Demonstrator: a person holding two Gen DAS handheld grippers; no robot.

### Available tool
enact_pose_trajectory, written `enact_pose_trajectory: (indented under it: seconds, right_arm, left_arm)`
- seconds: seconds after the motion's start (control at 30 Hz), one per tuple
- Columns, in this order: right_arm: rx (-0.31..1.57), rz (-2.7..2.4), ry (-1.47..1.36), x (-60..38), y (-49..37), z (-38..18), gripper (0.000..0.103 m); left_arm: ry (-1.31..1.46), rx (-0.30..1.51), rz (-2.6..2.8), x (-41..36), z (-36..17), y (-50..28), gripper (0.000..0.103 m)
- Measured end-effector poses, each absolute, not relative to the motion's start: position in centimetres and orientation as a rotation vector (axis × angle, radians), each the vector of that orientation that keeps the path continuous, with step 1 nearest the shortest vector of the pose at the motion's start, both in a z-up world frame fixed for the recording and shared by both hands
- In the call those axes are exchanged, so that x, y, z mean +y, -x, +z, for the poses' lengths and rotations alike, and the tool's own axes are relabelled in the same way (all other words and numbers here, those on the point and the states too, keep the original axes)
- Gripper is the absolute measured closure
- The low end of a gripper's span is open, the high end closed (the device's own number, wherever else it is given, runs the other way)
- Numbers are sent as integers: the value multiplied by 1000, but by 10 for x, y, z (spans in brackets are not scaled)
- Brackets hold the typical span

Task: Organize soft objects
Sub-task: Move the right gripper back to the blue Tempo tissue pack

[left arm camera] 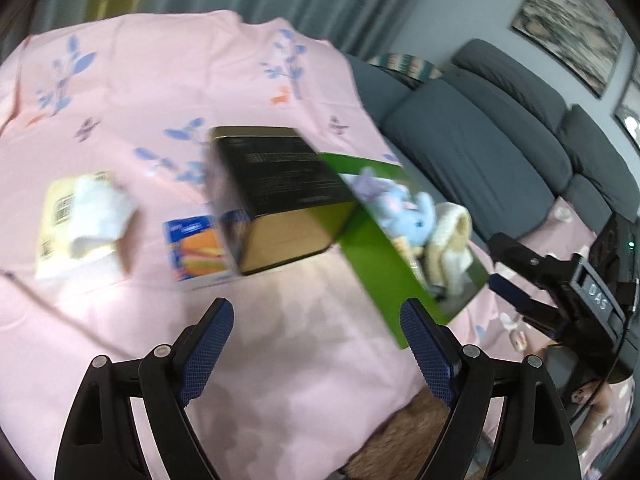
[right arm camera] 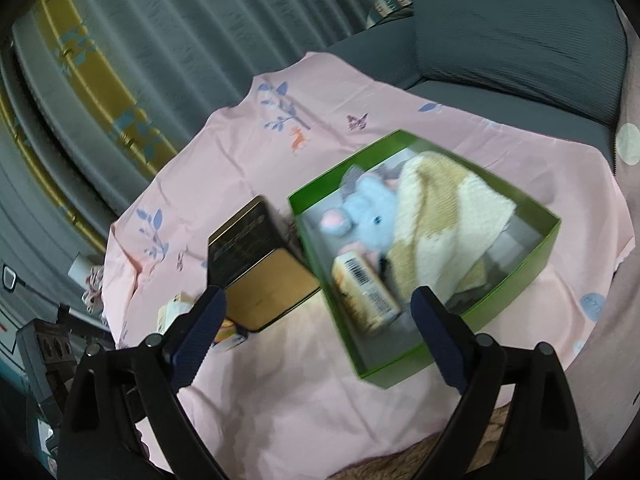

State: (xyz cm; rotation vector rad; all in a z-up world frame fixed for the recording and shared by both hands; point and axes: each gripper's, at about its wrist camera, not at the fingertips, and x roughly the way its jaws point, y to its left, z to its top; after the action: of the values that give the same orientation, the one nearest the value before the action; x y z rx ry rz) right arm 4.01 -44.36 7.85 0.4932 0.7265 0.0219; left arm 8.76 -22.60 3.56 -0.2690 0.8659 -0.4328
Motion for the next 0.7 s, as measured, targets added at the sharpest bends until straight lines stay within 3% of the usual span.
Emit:
enact_pose_trajectory:
  seconds: [0.37, 0.7]
  right_arm:
    - [831, 131, -474, -395, -62, 60, 10]
    - [998, 243, -295, -290, -118, 12, 19]
  left_arm:
    - [274, 869, -184, -157, 23, -68, 17]
    - [300, 938, -14, -103, -3, -63, 17]
